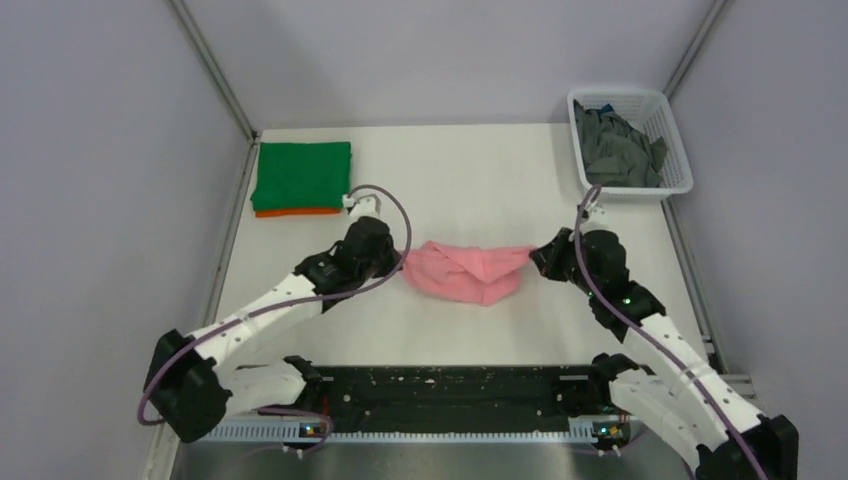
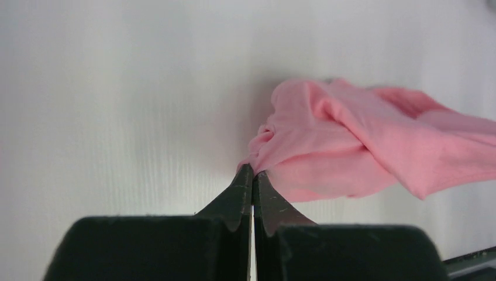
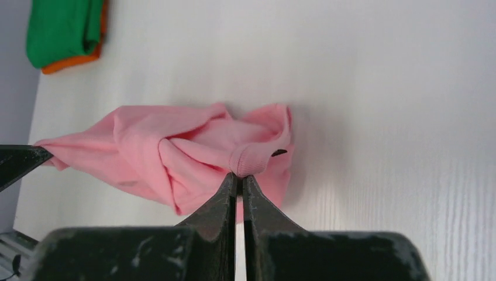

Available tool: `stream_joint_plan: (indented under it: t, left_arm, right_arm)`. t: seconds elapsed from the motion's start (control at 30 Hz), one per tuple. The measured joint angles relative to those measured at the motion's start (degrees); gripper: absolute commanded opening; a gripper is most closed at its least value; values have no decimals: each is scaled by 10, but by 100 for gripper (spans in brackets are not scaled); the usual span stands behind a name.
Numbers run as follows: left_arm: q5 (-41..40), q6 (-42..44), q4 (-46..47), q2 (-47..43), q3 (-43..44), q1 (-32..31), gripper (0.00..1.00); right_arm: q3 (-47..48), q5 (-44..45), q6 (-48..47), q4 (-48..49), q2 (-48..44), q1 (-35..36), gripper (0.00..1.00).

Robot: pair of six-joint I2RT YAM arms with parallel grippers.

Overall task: Fold and stack the t-shirts
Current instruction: Flatten out the tshirt

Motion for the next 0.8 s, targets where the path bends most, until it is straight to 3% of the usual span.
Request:
stream_joint_plan:
  t: [0.2,0.43,0.53,0.8]
  left_arm:
    - [-92,46,-48,-147,68,0,0]
    - [-110,118,-56,-269,159,-2,0]
    - [-90,146,-50,-296,200,-3,0]
    - [55,198,-40,-295,342,-3,0]
  right_arm:
    - [134,14,-45,-72,-74,0,0]
    - [294,-25,-83,-99,-81,0,0]
    - [364,-57,-94,-103,-77,1,0]
    - [513,-171,-103,-89,-64,1,0]
